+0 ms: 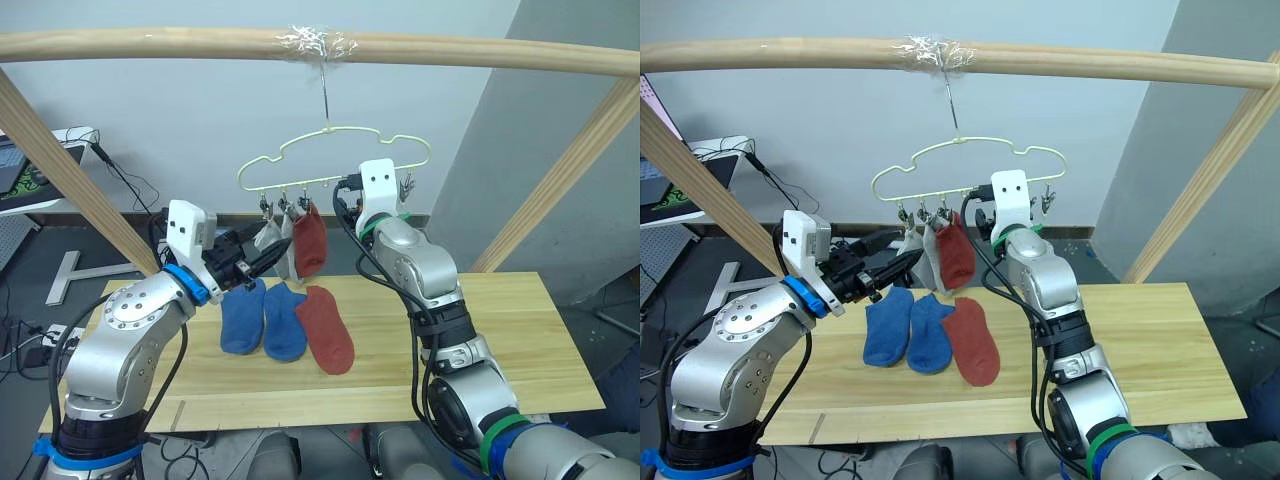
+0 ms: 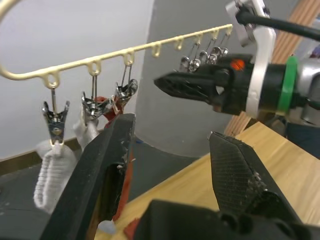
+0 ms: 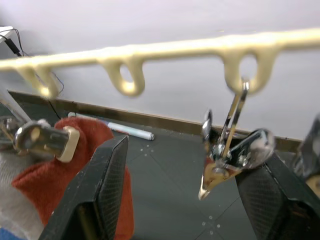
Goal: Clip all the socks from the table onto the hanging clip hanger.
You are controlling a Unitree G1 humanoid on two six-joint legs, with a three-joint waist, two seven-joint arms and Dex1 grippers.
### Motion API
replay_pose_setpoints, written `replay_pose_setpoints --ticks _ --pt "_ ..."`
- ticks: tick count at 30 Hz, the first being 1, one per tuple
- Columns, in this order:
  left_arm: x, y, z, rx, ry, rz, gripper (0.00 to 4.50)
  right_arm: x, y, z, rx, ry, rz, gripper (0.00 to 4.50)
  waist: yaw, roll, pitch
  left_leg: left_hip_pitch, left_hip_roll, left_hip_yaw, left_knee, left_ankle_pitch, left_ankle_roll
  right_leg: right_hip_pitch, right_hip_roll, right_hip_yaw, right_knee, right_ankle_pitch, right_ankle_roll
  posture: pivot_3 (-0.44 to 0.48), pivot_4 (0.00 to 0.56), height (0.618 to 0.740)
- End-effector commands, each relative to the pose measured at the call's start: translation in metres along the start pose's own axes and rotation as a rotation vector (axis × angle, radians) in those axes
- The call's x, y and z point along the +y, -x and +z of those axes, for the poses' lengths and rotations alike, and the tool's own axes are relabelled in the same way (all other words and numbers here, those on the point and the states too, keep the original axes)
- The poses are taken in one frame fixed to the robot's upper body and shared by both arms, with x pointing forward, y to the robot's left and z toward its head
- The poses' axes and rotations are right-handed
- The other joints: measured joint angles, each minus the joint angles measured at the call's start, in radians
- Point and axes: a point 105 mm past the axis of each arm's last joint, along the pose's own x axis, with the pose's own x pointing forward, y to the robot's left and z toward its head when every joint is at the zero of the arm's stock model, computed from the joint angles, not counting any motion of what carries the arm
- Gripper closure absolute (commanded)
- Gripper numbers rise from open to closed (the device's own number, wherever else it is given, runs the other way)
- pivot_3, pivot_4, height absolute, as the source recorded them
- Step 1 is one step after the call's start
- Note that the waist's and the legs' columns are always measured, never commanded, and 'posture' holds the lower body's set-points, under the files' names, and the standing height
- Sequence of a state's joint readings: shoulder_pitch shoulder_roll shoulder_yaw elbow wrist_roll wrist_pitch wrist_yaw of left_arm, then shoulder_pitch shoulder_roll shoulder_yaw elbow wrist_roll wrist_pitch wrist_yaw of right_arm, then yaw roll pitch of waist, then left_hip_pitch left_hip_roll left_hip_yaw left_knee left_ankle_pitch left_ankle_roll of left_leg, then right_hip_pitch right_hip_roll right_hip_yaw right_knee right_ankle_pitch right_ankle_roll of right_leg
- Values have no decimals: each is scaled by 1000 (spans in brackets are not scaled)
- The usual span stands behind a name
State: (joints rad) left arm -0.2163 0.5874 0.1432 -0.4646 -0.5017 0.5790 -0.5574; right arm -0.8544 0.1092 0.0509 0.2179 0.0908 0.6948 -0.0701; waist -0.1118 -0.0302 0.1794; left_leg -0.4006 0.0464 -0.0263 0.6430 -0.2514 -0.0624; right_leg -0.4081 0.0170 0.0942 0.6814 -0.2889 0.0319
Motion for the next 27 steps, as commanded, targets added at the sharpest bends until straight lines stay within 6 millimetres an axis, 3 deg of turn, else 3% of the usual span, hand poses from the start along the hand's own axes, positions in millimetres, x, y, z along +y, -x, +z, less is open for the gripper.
replay_pose_setpoints --ticks 1,27 --pt "-5 -2 10 -38 -36 -14 1797 1 -1 22 -77 4 -11 1287 0 0 0 0 0 0 0 0 0 0 0 0 0 0 0 -68 173 740" --pt "-14 -9 5 -24 -47 -42 1797 5 -7 30 -90 -8 -10 1287 -1 0 0 0 0 0 0 0 0 0 0 0 0 0 0 -73 169 740"
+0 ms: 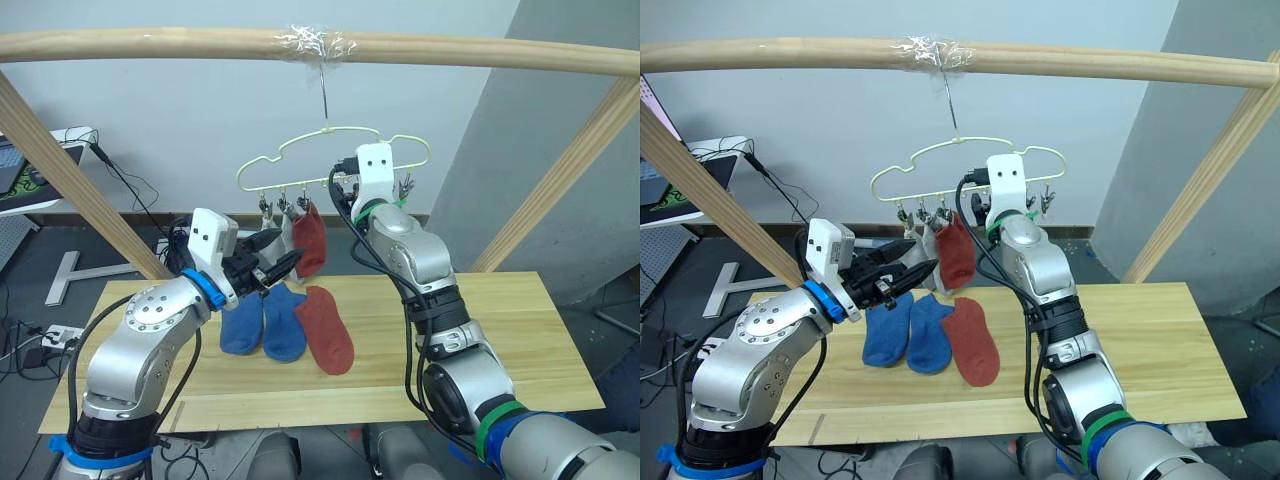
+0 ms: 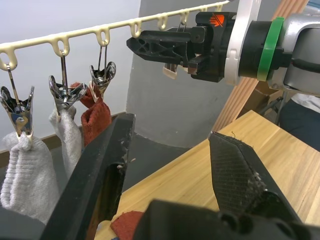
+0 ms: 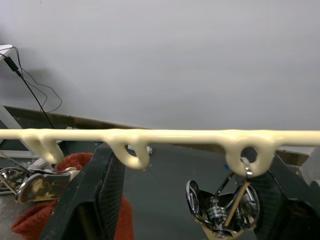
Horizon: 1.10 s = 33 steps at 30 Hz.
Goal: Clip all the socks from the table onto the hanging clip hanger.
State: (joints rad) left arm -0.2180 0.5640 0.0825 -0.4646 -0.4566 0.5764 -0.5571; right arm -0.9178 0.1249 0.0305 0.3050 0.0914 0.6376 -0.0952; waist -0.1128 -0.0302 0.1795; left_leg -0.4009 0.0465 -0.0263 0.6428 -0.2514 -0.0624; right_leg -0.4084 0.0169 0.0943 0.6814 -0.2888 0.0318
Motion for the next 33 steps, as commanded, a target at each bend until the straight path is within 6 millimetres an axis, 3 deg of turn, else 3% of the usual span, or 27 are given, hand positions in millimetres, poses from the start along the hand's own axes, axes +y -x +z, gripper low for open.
replay_pose_setpoints --ticks 1,10,19,33 --pt "-3 0 14 -50 -41 -10 1797 3 0 19 -60 1 6 1287 0 0 0 0 0 0 0 0 0 0 0 0 0 0 0 -73 169 740" --pt "1 0 16 -54 -42 4 1797 6 1 16 -54 13 29 1287 0 0 0 0 0 0 0 0 0 0 0 0 0 0 0 -74 164 740" --pt "23 -5 23 -84 -31 93 1797 -1 4 12 -43 19 9 1287 -1 0 0 0 0 0 0 0 0 0 0 0 0 0 0 -86 171 740" --pt "24 -7 20 -89 -39 104 1797 -8 12 8 -20 16 -21 1287 -3 0 0 -1 0 0 0 0 0 -1 0 0 0 0 0 -109 179 740"
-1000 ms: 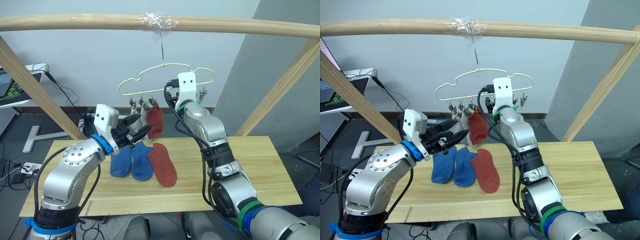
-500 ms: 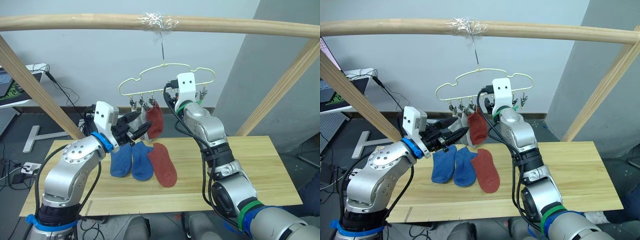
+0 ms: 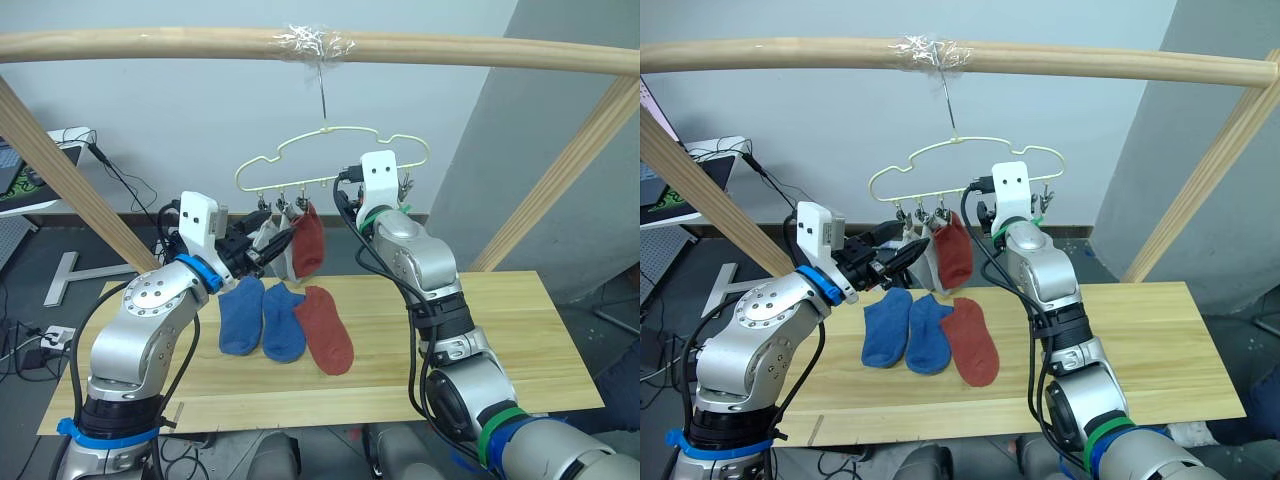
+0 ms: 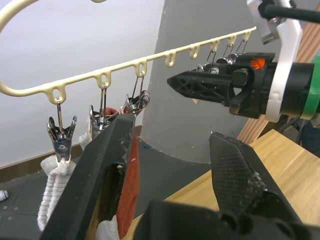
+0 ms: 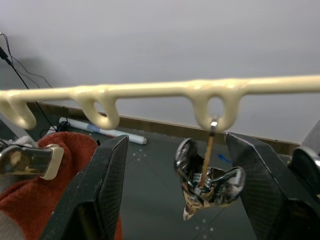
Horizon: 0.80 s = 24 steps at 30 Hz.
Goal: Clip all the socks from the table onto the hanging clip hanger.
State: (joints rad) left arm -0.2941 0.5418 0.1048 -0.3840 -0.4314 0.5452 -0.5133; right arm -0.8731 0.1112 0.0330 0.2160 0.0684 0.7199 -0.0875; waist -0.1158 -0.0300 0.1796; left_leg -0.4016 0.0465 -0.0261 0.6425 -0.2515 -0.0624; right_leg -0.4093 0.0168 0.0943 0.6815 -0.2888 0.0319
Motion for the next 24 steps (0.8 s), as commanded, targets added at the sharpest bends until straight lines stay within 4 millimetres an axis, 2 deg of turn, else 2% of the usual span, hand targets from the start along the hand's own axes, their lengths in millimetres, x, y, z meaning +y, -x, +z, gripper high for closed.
replay_pose_setpoints --ticks 1,11,18,21,23,24 --pt "1 0 10 -46 -25 8 1797 1 5 15 -52 -4 0 1287 0 0 0 0 0 0 0 0 0 0 0 0 0 0 0 -109 179 740" --pt "1 0 9 -44 -31 13 1797 -3 12 5 -8 20 -16 1287 0 0 0 0 0 0 0 0 0 0 0 0 0 0 0 -109 183 740" --pt "1 0 8 -43 -29 10 1797 3 18 6 -4 3 -2 1287 -2 1 2 0 0 0 0 0 0 0 0 0 0 0 0 -114 186 740" --pt "0 -1 8 -44 -28 11 1797 2 17 7 -7 3 -7 1847 -3 2 3 0 0 0 0 0 0 0 0 0 0 0 0 -110 186 740" --pt "1 -1 8 -44 -28 12 1797 3 16 8 -7 4 -5 2480 -4 2 4 0 0 0 0 0 0 0 0 0 0 0 0 -109 186 740" --pt "1 0 8 -44 -28 14 1797 3 16 8 -7 3 -4 2480 -4 2 4 0 0 0 0 0 0 0 0 0 0 0 0 -109 186 740"
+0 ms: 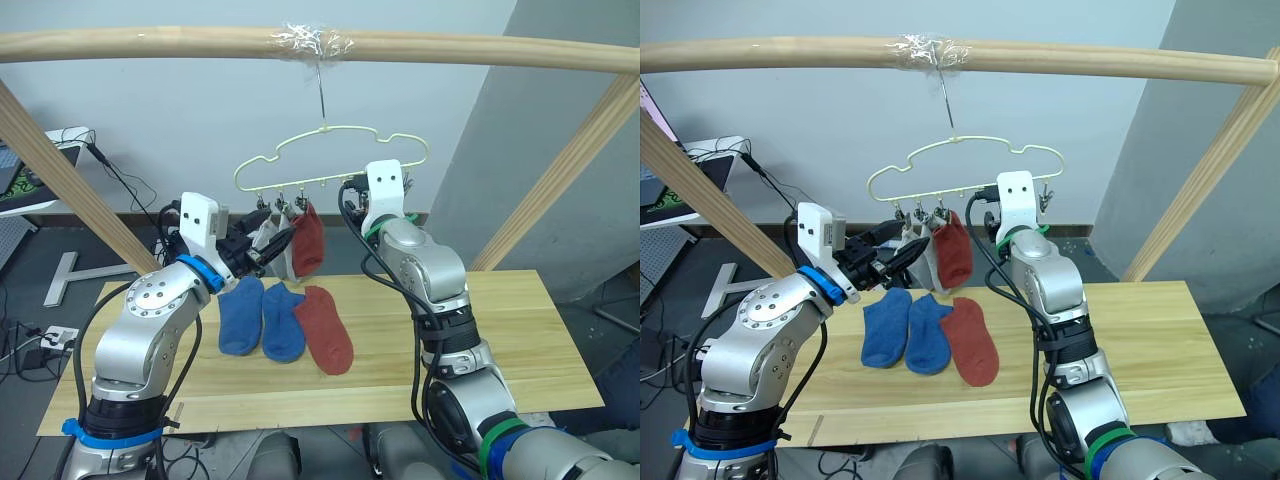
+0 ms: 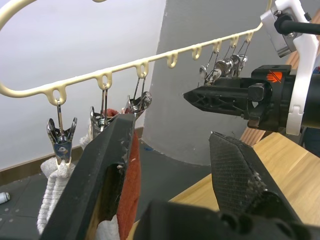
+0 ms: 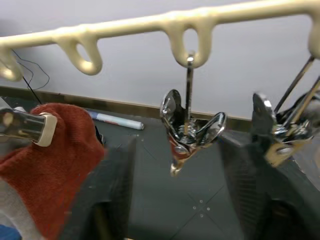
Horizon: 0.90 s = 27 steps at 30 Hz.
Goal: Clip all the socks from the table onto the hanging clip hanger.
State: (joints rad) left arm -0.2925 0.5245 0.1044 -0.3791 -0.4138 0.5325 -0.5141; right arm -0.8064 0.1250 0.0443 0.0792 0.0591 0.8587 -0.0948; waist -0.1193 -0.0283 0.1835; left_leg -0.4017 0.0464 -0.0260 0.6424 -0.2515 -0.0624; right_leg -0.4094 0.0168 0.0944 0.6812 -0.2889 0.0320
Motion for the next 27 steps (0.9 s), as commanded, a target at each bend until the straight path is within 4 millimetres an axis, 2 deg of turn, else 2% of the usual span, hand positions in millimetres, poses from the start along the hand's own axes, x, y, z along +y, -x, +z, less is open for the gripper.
replay_pose_setpoints --ticks 1,14,27 --pt "1 1 9 -36 -27 8 1797 3 3 20 -70 9 3 2480 0 0 0 0 0 0 0 0 0 0 0 0 0 0 0 -105 184 740" --pt "1 2 8 -41 -25 25 1797 10 -6 38 -109 15 28 2480 -4 0 1 0 0 0 0 0 0 0 0 0 0 0 0 -96 178 740" --pt "0 2 9 -46 -12 33 1797 16 -9 39 -113 20 47 2480 0 0 1 0 0 0 0 0 0 0 0 0 0 0 0 -86 181 740"
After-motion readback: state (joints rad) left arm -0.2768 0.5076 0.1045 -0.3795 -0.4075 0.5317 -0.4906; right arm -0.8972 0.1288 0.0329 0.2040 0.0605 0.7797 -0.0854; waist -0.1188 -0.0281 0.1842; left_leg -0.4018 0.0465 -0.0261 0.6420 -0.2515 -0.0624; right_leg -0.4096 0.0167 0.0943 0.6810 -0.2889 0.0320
